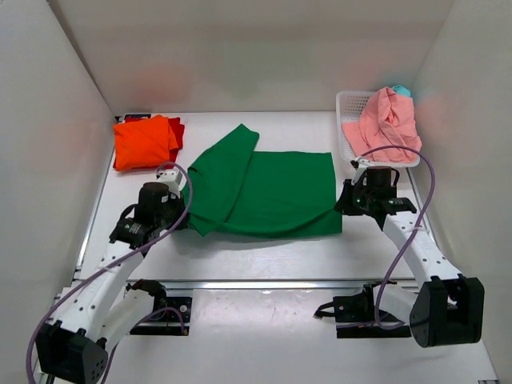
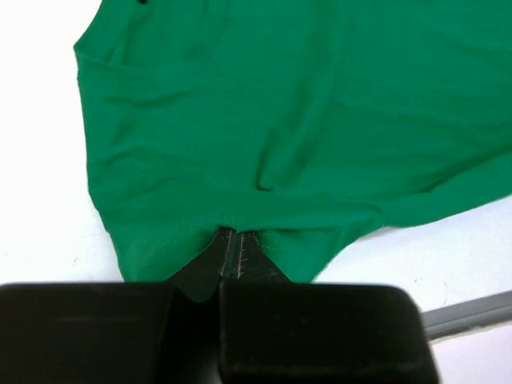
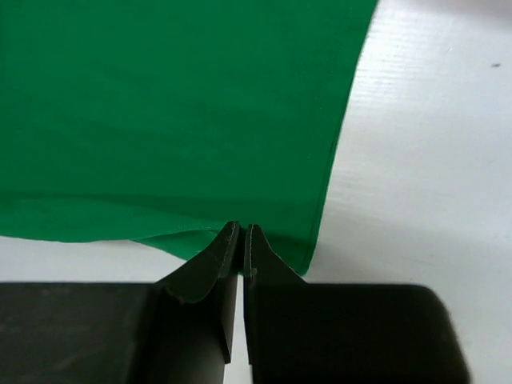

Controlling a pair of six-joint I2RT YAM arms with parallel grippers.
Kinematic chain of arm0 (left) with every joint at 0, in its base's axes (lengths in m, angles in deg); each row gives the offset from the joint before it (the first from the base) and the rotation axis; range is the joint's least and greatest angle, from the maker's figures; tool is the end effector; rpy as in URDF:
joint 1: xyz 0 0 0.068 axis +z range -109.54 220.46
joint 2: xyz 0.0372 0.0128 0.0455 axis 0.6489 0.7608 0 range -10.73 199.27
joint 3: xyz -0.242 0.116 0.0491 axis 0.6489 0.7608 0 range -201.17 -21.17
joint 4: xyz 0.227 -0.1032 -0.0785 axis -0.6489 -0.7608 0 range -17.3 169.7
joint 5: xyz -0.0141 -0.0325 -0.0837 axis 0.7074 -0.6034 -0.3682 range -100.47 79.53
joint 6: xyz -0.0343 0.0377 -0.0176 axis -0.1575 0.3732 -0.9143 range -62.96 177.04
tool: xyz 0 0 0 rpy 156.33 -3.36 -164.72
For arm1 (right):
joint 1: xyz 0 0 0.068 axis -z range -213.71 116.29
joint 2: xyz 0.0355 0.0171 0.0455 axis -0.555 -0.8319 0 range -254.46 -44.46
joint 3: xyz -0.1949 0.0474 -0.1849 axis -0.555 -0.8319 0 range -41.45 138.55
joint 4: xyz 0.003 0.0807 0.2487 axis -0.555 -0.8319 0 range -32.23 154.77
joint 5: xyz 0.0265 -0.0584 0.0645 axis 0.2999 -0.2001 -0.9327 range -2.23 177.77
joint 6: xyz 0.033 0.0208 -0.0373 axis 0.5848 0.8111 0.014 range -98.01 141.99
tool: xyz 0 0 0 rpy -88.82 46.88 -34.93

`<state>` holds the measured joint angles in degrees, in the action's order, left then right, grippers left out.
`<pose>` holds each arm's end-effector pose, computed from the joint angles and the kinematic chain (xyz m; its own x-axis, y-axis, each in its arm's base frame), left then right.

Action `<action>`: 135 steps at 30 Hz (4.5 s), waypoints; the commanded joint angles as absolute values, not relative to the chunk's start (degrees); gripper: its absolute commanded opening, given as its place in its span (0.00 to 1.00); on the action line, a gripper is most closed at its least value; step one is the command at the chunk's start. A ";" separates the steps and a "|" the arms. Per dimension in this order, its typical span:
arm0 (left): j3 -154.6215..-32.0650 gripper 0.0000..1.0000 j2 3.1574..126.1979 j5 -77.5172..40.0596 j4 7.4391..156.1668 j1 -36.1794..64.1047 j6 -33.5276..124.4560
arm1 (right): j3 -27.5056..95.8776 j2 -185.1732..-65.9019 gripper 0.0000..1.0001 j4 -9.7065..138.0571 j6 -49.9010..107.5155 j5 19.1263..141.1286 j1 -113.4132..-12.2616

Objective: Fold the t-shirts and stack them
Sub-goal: Flatten out the tshirt

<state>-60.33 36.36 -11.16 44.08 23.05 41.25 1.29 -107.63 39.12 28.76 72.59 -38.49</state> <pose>0.1625 -0.0514 0.2569 -0.7164 -0.0605 -0.6951 0.1171 0.9717 -0.2052 0.2251 0.0283 0.2416 -0.7437 0.0519 -0.6666 -0.1750 0.9471 0.2690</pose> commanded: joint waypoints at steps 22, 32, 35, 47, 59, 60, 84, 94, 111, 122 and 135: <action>-86.25 0.00 44.93 -0.79 54.83 25.61 46.86 | 35.75 -124.00 0.00 46.75 19.45 84.16 -37.22; -64.68 0.27 34.89 -9.13 47.53 23.49 40.61 | 13.94 -113.81 0.00 44.12 25.06 81.80 -39.43; -66.52 0.51 34.62 -12.65 45.95 26.21 41.83 | 11.65 -109.94 0.00 42.89 25.77 79.08 -36.62; -66.01 0.65 56.94 -11.09 43.66 21.92 40.09 | 5.14 -106.42 0.00 42.27 27.00 78.01 -37.49; -60.02 0.66 72.83 -6.42 52.62 19.29 37.80 | 2.41 -104.84 0.00 42.97 28.67 75.55 -37.31; -60.37 0.51 73.46 -6.69 52.37 18.76 38.06 | 2.84 -104.75 0.00 42.80 28.59 75.20 -37.49; -118.90 0.00 49.00 1.65 26.08 25.08 46.22 | 34.57 -95.86 0.00 33.12 32.28 69.41 -29.58; -136.79 0.00 86.52 -1.32 32.25 31.32 52.91 | 58.62 -133.98 0.01 35.59 22.35 78.01 -36.43; -131.44 0.00 76.57 0.87 42.51 30.63 52.65 | 70.22 -140.36 0.01 37.25 21.64 74.94 -31.51; -78.96 0.00 55.75 -3.33 50.09 28.69 46.78 | 21.62 -123.23 0.00 47.11 25.76 73.79 -33.27; -63.27 0.00 45.00 -14.07 36.46 23.85 40.35 | -4.00 -101.15 0.00 34.36 33.95 74.42 -32.04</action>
<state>-63.85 46.37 -11.00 38.62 25.09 42.15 -2.09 -102.39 36.54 32.67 74.62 -33.66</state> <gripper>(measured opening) 0.014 0.020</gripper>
